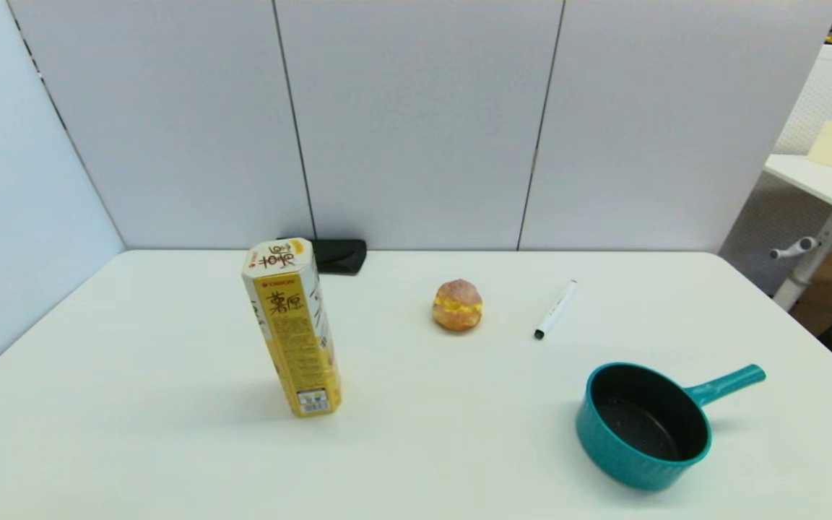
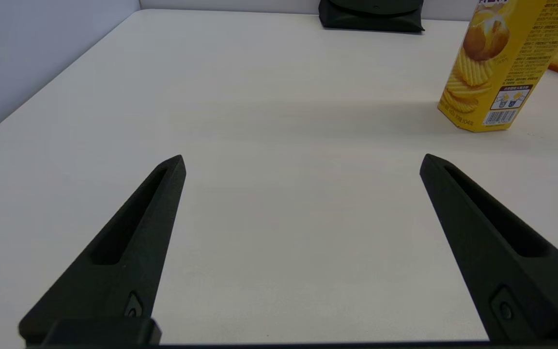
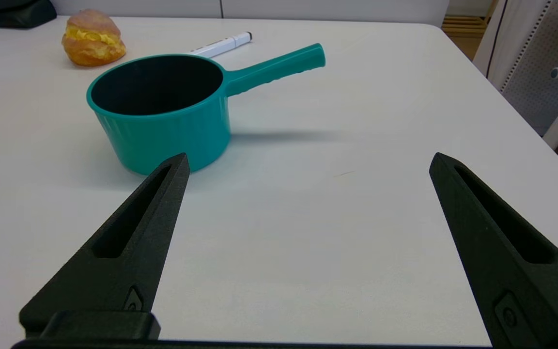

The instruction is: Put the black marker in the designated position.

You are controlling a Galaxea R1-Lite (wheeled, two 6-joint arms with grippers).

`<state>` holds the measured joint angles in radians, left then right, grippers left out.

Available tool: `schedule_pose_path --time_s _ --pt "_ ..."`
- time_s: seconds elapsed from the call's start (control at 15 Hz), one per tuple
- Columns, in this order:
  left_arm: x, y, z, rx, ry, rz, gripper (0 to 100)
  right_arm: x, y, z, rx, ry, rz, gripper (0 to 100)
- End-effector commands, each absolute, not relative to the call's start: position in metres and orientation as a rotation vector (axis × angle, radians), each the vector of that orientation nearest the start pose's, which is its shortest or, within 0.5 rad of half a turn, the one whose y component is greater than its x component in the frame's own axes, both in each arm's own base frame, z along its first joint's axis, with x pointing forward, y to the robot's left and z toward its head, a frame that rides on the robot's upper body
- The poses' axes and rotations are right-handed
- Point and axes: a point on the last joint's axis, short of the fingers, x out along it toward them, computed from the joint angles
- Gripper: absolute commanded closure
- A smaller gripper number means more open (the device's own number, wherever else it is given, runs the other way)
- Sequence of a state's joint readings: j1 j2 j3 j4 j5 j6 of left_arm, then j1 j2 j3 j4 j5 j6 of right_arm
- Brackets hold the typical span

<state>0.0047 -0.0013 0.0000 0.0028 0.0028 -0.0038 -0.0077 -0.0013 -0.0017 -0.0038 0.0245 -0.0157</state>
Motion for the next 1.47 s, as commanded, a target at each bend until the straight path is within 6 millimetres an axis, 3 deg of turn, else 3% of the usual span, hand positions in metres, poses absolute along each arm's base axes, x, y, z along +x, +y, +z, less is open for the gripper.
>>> schedule_pose_path --time_s 0.07,1.0,1.07,1.27,1.33,1.47 --pt "-0.023 0.0 0.075 -0.005 0.003 0.009 0 -0.023 0.001 0.076 -0.015 -0.006 0.017 0" --pt "-0.022 0.0 0.077 -0.002 0.009 0.009 0 -0.023 0.001 0.076 -0.015 -0.006 0.017 0" --pt "-0.021 0.0 0.09 0.014 0.025 0.006 0 -0.023 0.001 0.076 -0.015 -0.006 0.017 0" --pt "-0.009 -0.001 0.17 0.141 0.046 -0.048 0 -0.023 0.001 0.076 -0.015 -0.006 0.017 0" --pt "0.003 -0.001 0.205 0.172 0.09 -0.103 0 -0.023 0.001 0.076 -0.015 -0.006 0.017 0" --pt "0.034 -0.005 0.254 0.253 0.122 -0.208 0 -0.023 0.001 0.076 -0.015 -0.006 0.015 0"
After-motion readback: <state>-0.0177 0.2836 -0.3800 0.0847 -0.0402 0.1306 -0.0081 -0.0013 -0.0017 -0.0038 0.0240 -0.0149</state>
